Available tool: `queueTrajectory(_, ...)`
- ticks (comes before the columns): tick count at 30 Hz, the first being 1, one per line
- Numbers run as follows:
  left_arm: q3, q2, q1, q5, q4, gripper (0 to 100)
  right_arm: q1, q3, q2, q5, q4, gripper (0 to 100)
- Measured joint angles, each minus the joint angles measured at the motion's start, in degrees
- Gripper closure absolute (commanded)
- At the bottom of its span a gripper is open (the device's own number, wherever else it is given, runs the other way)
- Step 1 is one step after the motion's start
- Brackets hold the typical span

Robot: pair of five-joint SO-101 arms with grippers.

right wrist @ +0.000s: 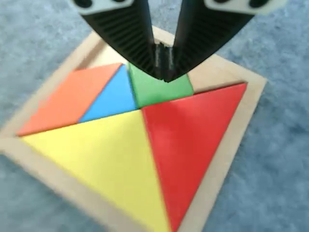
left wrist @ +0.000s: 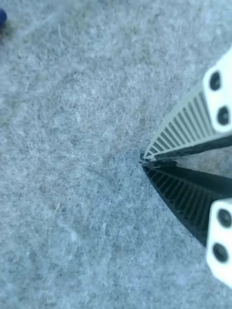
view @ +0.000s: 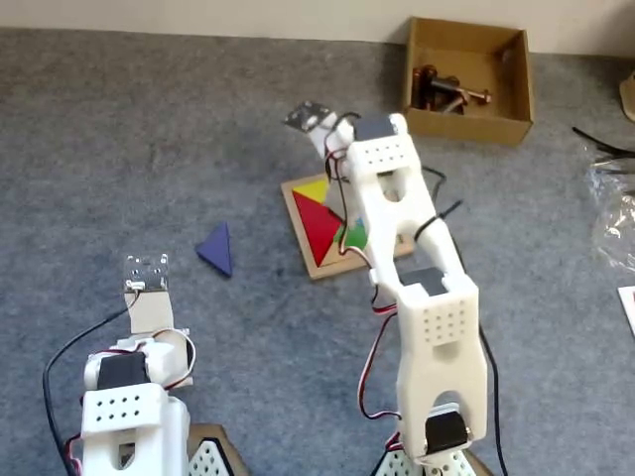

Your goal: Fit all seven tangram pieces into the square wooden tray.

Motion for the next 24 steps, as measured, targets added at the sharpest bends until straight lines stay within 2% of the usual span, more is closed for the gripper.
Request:
queueTrajectory(7, 0.0, 0.0, 0.0, 0.0, 0.0, 100, -1.2, -12.3, 0.0, -0.4, 11.2, 99.1)
queueTrajectory(13, 0.0, 0.0, 0.0, 0.0, 0.0, 100, -2.0, -16.8, 0.0, -0.4, 12.0, 99.3)
queueTrajectory(24, 0.0, 0.0, 0.0, 0.0, 0.0, 100, -10.5, -16.9, -1.2, -2.0, 12.2, 99.3)
